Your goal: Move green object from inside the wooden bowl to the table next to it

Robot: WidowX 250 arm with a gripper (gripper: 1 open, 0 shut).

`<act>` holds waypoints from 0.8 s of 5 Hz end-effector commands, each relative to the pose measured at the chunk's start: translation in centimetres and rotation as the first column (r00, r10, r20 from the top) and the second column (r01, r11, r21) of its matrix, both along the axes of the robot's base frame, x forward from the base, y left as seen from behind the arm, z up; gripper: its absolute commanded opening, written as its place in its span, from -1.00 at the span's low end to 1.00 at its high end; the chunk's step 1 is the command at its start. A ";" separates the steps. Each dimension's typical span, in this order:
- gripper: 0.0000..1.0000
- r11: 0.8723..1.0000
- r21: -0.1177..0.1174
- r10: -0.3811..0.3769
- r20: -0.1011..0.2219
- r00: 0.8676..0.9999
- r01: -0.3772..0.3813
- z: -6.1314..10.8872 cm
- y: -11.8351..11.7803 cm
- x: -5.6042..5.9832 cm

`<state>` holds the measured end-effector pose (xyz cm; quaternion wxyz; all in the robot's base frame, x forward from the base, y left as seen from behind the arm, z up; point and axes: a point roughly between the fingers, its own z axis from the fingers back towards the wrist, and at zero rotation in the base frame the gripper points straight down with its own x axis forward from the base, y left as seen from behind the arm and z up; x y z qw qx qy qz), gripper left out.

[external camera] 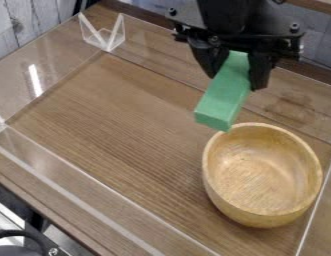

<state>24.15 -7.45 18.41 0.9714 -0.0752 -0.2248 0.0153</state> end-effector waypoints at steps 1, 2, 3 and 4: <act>-1.00 1.000 -0.006 0.022 0.045 0.999 -0.021 1.5 1.3 0.5; -1.00 0.998 0.021 0.051 0.053 0.997 -0.052 0.9 4.7 1.4; -1.00 0.999 0.044 0.024 0.056 0.998 -0.026 -1.3 7.2 2.5; -1.00 0.998 0.056 0.004 0.056 0.998 -0.007 -3.5 6.8 4.3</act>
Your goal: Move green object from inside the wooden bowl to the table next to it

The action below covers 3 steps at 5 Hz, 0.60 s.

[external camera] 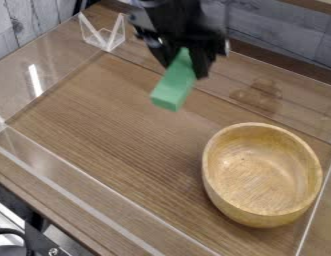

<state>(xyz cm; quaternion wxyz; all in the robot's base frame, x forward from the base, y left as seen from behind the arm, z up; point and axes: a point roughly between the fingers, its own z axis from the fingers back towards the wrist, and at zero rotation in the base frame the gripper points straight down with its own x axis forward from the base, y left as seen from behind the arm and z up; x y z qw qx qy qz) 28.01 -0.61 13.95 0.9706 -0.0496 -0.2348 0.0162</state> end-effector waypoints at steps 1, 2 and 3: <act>-1.00 0.999 0.018 0.031 0.041 0.999 -0.032 0.7 0.0 2.7; -1.00 0.998 0.030 0.053 0.039 0.998 -0.054 0.8 1.2 3.9; -1.00 0.995 0.042 0.085 0.038 0.996 -0.086 -0.6 2.5 5.1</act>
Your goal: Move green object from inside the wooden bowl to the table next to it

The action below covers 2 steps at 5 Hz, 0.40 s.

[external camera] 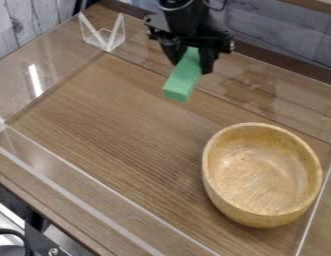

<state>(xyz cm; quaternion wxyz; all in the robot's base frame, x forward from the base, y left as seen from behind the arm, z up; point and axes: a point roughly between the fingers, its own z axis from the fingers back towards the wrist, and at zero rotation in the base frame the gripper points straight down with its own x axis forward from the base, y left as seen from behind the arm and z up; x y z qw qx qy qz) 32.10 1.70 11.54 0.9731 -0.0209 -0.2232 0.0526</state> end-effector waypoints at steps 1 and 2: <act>-1.00 0.999 0.015 0.032 0.058 0.998 -0.033 0.6 1.1 1.8; 1.00 0.999 0.018 0.039 0.051 0.998 -0.040 0.5 2.4 2.9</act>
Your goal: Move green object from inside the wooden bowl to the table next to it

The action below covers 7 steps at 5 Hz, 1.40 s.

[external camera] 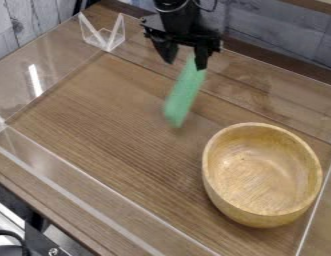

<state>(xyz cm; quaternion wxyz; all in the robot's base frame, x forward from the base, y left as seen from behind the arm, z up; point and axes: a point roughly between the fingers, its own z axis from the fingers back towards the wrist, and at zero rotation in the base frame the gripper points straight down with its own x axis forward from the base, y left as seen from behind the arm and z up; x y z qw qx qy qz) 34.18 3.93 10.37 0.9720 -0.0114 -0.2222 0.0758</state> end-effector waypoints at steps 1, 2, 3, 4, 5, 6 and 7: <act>1.00 1.000 0.010 -0.012 0.057 0.998 0.011 2.2 0.8 1.8; 1.00 1.000 0.017 0.003 0.047 0.999 -0.003 0.2 -0.7 1.0; 1.00 0.999 0.027 0.017 0.039 0.999 -0.018 -1.8 -2.4 0.3; 1.00 0.998 0.039 0.045 0.027 0.999 -0.046 -3.3 -3.6 0.5; -1.00 0.996 0.048 0.079 0.021 0.997 -0.080 -4.4 -4.5 0.6; -1.00 0.995 0.048 0.087 0.022 0.996 -0.088 -3.8 -3.8 0.6; -1.00 0.992 0.028 0.119 0.037 0.992 -0.120 -1.8 -2.4 0.6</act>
